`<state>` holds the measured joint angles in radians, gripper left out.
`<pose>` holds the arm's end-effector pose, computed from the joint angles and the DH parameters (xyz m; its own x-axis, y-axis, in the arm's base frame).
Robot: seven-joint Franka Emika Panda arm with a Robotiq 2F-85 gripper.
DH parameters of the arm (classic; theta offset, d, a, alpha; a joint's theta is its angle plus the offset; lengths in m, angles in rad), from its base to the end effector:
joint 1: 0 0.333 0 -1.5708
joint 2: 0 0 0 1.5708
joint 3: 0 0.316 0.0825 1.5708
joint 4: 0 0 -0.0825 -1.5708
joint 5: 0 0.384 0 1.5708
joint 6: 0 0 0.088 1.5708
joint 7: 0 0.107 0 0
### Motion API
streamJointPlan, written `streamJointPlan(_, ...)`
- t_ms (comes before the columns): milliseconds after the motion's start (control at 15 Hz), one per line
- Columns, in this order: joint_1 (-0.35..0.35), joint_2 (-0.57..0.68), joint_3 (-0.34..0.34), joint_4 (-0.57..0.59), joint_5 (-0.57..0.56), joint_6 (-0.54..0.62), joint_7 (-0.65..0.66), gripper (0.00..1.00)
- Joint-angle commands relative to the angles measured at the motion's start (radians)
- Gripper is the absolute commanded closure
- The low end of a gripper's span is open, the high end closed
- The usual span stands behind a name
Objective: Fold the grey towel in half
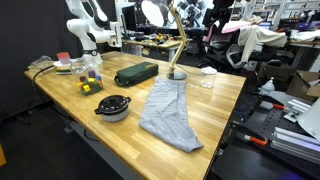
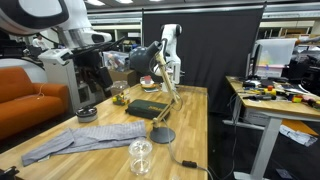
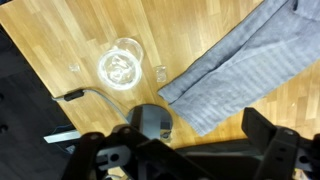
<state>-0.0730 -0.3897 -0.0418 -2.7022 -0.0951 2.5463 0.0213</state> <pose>0.4030 -0.0446 0.3742 0.9714 -0.0548 0.2309 -0.0680 -0.9965 0.0493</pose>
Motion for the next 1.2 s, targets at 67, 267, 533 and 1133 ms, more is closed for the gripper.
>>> streamJointPlan(67, 0.037, -0.033, 0.042, -0.078, -0.014, 0.017, -0.023, 0.0)
streamJointPlan(267, 0.043, -0.014, 0.047, -0.065, 0.002, 0.0, -0.003, 0.0)
streamJointPlan(533, 0.041, -0.023, 0.046, -0.065, 0.002, 0.0, -0.006, 0.0)
streamJointPlan(1133, 0.152, 0.121, 0.147, -0.08, -0.003, 0.045, 0.024, 0.0)
